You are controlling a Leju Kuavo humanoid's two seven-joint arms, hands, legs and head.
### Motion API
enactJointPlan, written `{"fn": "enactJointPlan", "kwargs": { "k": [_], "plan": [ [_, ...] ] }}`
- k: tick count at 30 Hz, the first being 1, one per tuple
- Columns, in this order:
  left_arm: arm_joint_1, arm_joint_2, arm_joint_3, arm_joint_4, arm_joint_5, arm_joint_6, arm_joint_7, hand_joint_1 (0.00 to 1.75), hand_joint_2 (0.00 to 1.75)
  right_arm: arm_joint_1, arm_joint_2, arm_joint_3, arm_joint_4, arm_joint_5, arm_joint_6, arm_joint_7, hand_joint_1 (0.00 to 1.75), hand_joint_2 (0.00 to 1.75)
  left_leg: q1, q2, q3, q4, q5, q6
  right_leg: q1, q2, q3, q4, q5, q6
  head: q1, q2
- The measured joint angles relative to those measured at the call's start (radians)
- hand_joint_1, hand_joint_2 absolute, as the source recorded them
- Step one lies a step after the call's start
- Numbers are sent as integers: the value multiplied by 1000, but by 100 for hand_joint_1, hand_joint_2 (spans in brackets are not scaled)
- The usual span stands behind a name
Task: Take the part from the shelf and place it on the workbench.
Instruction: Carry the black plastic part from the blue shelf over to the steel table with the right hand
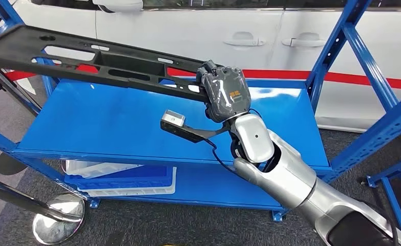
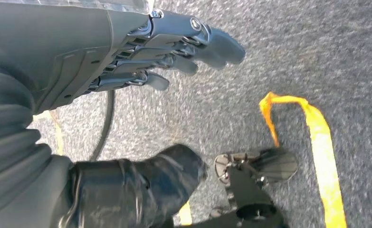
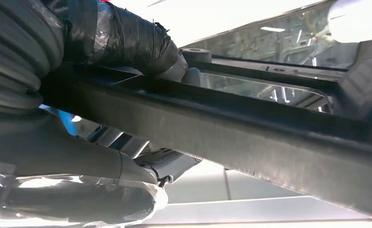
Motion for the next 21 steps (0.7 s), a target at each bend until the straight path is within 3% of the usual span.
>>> {"fn": "enactJointPlan", "kwargs": {
  "k": [2,4,5,6,7,9,11,12,14,16,17,19,20,21],
  "plan": [
    [0,1,-1,0,0,0,4,0,175,1,-3,-2,0,-2,-3,0,175,175,4,1,-30,79,-75,-12,-2,-2,-19,-1,18,-11,-2,0],
    [-1,2,-2,0,0,1,5,0,175,2,-6,-4,-2,-2,-4,0,175,175,6,2,-66,206,-155,-21,-1,-2,-43,-1,36,-15,-2,0],
    [-1,3,-2,0,0,1,5,0,175,4,-8,-5,-2,-2,-4,0,175,175,6,2,-72,251,-169,-22,1,-2,-54,0,45,-16,-2,0],
    [-2,3,-3,0,0,1,5,0,175,6,-9,-5,-3,-2,-4,0,175,175,6,1,-62,264,-161,-20,3,-2,-66,0,54,-16,-2,0],
    [-2,3,-4,0,0,0,5,0,175,7,-11,-5,-3,-2,-4,0,175,175,5,1,-35,241,-139,-14,5,-2,-76,0,62,-16,-2,0],
    [-4,4,-5,0,0,1,5,0,175,8,-13,-7,-5,-5,-4,0,175,175,-1,1,62,115,-101,6,11,-1,-93,0,78,-15,-2,0],
    [-8,6,-5,0,0,2,4,0,175,8,-14,-13,-9,-10,-5,0,175,175,-9,1,140,-6,-101,21,11,-3,-100,-4,93,-8,-1,0],
    [-9,8,-5,0,0,3,3,0,175,8,-15,-15,-10,-13,-5,0,175,175,-14,1,155,-37,-105,26,8,-4,-101,-8,102,-3,-2,0],
    [-9,9,-6,0,0,3,3,0,175,9,-17,-18,-12,-18,-6,1,175,175,-15,2,154,-60,-82,32,4,-5,-103,-20,119,9,-3,0],
    [-9,11,-6,0,0,3,4,0,175,10,-20,-21,-14,-23,-7,2,175,175,-10,6,149,-89,-49,40,4,-4,-113,-6,90,19,-1,0],
    [-9,10,-6,0,0,3,4,0,175,11,-22,-22,-14,-24,-7,2,175,175,-6,9,143,-99,-34,44,4,-3,-124,27,49,23,0,0],
    [-10,10,-6,0,0,3,6,0,175,12,-26,-23,-14,-29,-7,3,175,175,-5,9,117,-98,-13,47,1,-3,-148,140,-46,30,4,0],
    [-10,10,-6,0,0,3,6,0,175,12,-28,-23,-14,-33,-8,3,175,175,-4,9,100,-93,-5,46,0,-3,-156,196,-71,34,4,0],
    [-9,9,-6,0,1,3,6,0,175,13,-29,-23,-14,-37,-8,3,175,175,-3,9,83,-87,3,42,-2,-3,-152,230,-70,37,5,0]
  ]
}}
